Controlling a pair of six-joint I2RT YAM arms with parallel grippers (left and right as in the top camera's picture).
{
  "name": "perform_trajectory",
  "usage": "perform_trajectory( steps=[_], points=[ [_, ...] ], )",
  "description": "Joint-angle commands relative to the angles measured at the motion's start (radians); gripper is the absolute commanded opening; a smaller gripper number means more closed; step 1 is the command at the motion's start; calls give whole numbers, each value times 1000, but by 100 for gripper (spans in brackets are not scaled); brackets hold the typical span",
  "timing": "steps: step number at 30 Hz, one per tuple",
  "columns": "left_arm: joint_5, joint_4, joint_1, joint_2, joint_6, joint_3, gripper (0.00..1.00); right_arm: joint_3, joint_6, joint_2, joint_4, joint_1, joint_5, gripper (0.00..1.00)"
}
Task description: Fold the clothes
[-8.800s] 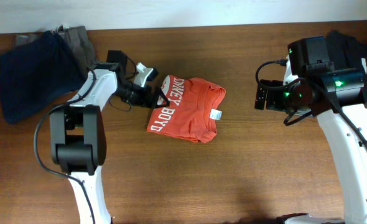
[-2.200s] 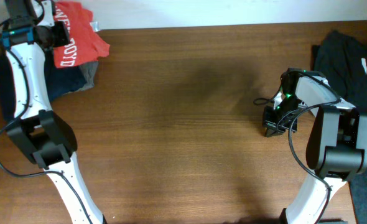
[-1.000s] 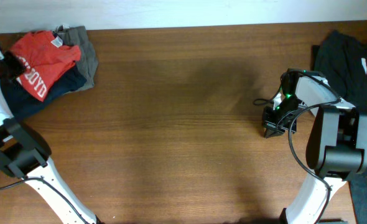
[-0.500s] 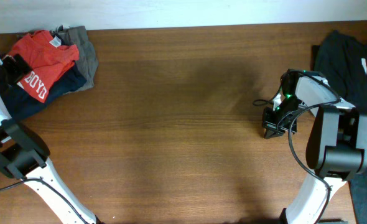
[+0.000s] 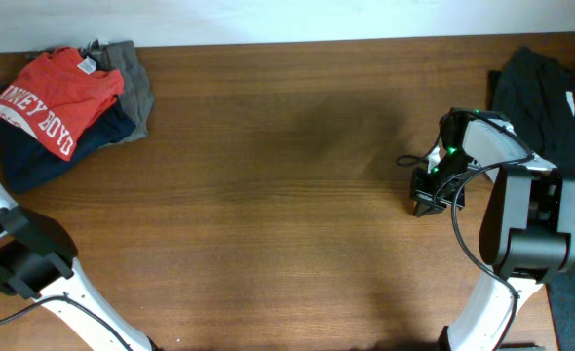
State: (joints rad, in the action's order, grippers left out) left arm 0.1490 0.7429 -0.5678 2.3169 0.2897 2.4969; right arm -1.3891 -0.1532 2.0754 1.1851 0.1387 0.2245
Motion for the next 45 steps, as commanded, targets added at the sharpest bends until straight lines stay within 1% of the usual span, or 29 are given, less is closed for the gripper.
perform_trajectory(
  steps=[1,6,9,12,15,18,22,24,27,30,33,34,38,45],
  points=[
    [-137,-77,24,80,32,2,1,3,8,8,-1,-2,8,4],
    [-192,-167,48,182,20,2,1,3,7,8,-22,-2,8,4],
    [-263,-236,63,266,-97,2,1,3,8,8,-21,-2,8,4],
    [-368,-235,81,373,-294,2,1,4,7,8,-22,-2,8,4],
    [-385,-224,81,431,-354,2,1,3,7,8,-21,-2,8,4],
    [-380,-220,81,465,-355,2,1,3,7,8,-21,-2,8,4],
    [-381,-256,82,447,-355,13,1,3,7,8,-10,-2,8,4],
    [-381,-257,91,407,-353,29,1,3,7,8,-5,-2,9,4],
    [-379,-253,111,334,-319,47,1,3,7,8,-3,-2,9,4],
    [-373,-217,149,249,-288,47,1,3,7,8,-3,-2,9,4],
    [-374,-172,185,218,-275,47,1,3,8,8,-3,-2,8,4],
    [-371,-154,196,218,-270,46,1,3,8,8,-3,-2,8,4],
    [-370,-127,230,238,-181,12,1,4,16,8,-3,-2,9,4],
    [-375,-109,252,372,-177,3,1,3,19,8,-3,-2,8,4]
  ],
)
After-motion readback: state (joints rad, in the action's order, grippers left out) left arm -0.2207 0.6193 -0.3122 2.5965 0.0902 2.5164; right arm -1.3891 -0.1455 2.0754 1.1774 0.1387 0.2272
